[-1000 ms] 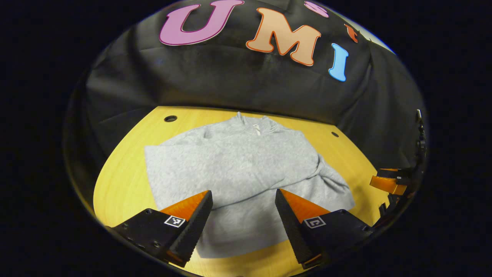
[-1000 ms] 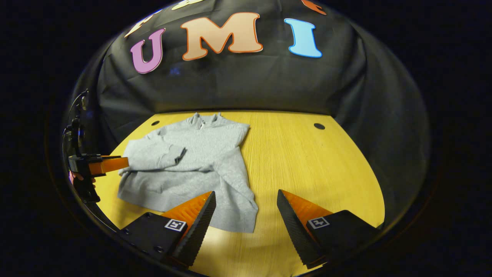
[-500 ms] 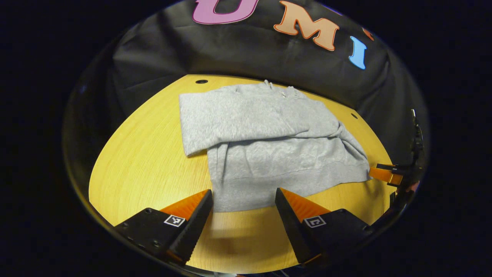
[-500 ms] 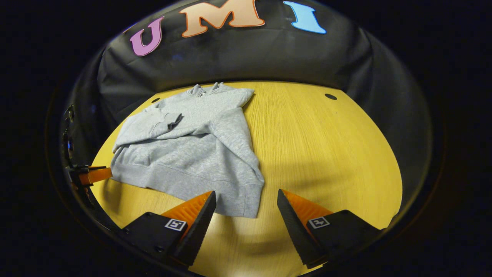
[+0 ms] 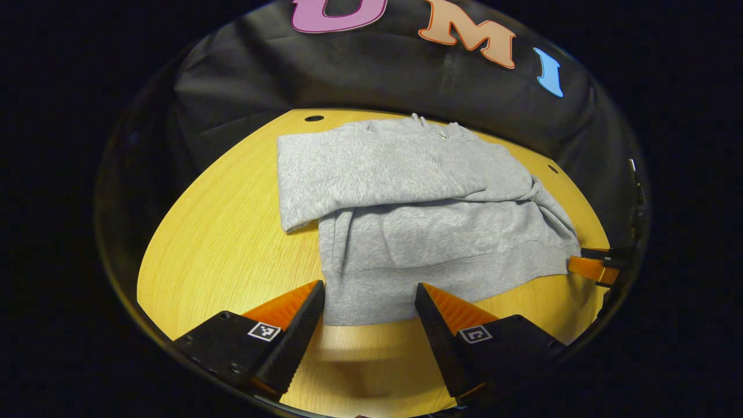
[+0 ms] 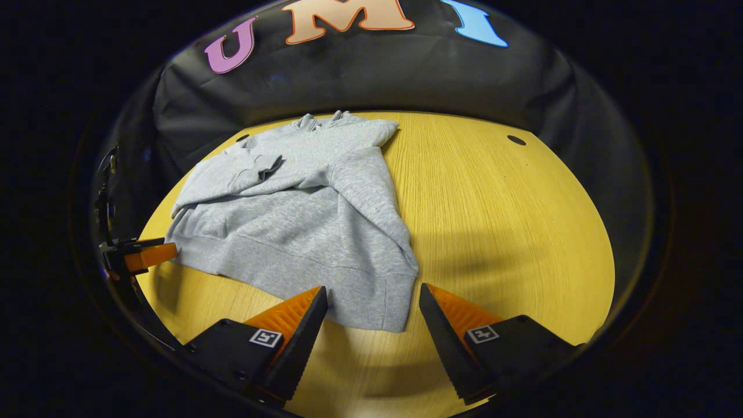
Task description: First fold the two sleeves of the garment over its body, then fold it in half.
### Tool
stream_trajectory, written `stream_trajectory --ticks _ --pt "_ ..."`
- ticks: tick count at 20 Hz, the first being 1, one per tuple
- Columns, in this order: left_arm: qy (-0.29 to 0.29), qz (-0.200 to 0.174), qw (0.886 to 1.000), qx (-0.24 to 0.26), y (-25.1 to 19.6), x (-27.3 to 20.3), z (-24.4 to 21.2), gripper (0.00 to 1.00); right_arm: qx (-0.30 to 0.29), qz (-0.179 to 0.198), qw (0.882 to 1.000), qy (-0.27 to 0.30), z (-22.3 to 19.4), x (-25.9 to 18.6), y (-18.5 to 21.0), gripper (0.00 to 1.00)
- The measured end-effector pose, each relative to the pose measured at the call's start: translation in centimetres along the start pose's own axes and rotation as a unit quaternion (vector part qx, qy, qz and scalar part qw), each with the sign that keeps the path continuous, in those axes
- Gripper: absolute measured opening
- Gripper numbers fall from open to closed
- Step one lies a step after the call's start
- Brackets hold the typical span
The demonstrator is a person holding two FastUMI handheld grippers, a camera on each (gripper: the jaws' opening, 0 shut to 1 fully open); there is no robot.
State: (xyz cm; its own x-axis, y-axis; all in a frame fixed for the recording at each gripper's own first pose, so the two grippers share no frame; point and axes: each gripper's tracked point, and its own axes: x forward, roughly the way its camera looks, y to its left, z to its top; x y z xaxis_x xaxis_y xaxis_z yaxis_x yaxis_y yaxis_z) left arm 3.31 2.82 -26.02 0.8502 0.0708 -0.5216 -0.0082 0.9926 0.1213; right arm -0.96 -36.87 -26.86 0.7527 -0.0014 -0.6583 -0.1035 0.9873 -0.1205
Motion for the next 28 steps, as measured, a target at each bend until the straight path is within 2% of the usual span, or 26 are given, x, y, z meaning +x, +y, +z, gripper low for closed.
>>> stream_trajectory --ticks 2,4,5,6,7,8,9,10,11,12,13,17,23,28 --pt "-0.007 0.002 1.0 0.013 -0.3 0.3 0.2 0.94 -0.005 0.0 1.0 -0.001 0.0 0.0 0.1 0.98" --pt "-0.01 0.001 1.0 0.016 -0.4 0.6 0.3 0.9 -0.013 0.002 1.0 -0.004 0.0 0.2 0.6 0.83" --pt "-0.013 -0.001 1.0 0.012 -0.5 0.7 0.6 0.88 -0.011 0.011 1.0 0.0 -0.3 0.4 1.0 0.85" --pt "-0.016 -0.002 1.0 0.009 -0.5 0.8 0.6 0.85 -0.006 0.01 1.0 -0.002 -0.1 0.2 1.1 0.7" --pt "-0.02 -0.007 1.0 0.008 -0.6 0.9 0.8 0.79 0.0 0.022 1.0 0.0 0.1 0.3 1.5 0.63" --pt "-0.026 -0.013 1.0 0.008 -0.7 1.2 1.1 0.71 0.017 0.022 1.0 0.009 -0.1 0.3 1.7 0.46" --pt "-0.03 -0.024 0.999 0.002 -1.1 1.4 1.3 0.57 0.026 0.026 0.999 0.008 0.0 0.6 2.0 0.28" --pt "-0.036 -0.032 0.999 -0.006 -1.4 1.6 1.6 0.45 0.028 0.027 0.999 0.008 0.1 0.4 2.2 0.2" --pt "-0.039 -0.04 0.998 -0.014 -1.8 1.8 1.9 0.24 0.024 0.027 0.999 0.007 0.0 0.8 2.3 0.2" --pt "-0.041 -0.04 0.998 -0.019 -1.9 1.9 2.0 0.13 0.024 0.025 0.999 0.007 0.1 0.5 2.3 0.13" --pt "-0.041 -0.039 0.998 -0.018 -1.9 2.1 2.1 0.06 0.023 0.024 0.999 0.009 0.1 0.6 2.5 0.13" --pt "-0.034 -0.035 0.998 -0.035 -2.0 2.2 2.3 0.01 0.031 0.021 0.999 0.011 0.5 0.5 2.5 0.13" --pt "-0.041 -0.058 0.993 -0.096 -2.3 1.3 3.6 0.0 0.048 0.035 0.998 -0.036 4.2 -0.6 3.2 0.13" --pt "-0.076 -0.076 0.983 -0.147 -2.3 0.4 7.6 0.0 0.06 0.046 0.994 -0.076 9.2 -0.7 3.5 0.13"
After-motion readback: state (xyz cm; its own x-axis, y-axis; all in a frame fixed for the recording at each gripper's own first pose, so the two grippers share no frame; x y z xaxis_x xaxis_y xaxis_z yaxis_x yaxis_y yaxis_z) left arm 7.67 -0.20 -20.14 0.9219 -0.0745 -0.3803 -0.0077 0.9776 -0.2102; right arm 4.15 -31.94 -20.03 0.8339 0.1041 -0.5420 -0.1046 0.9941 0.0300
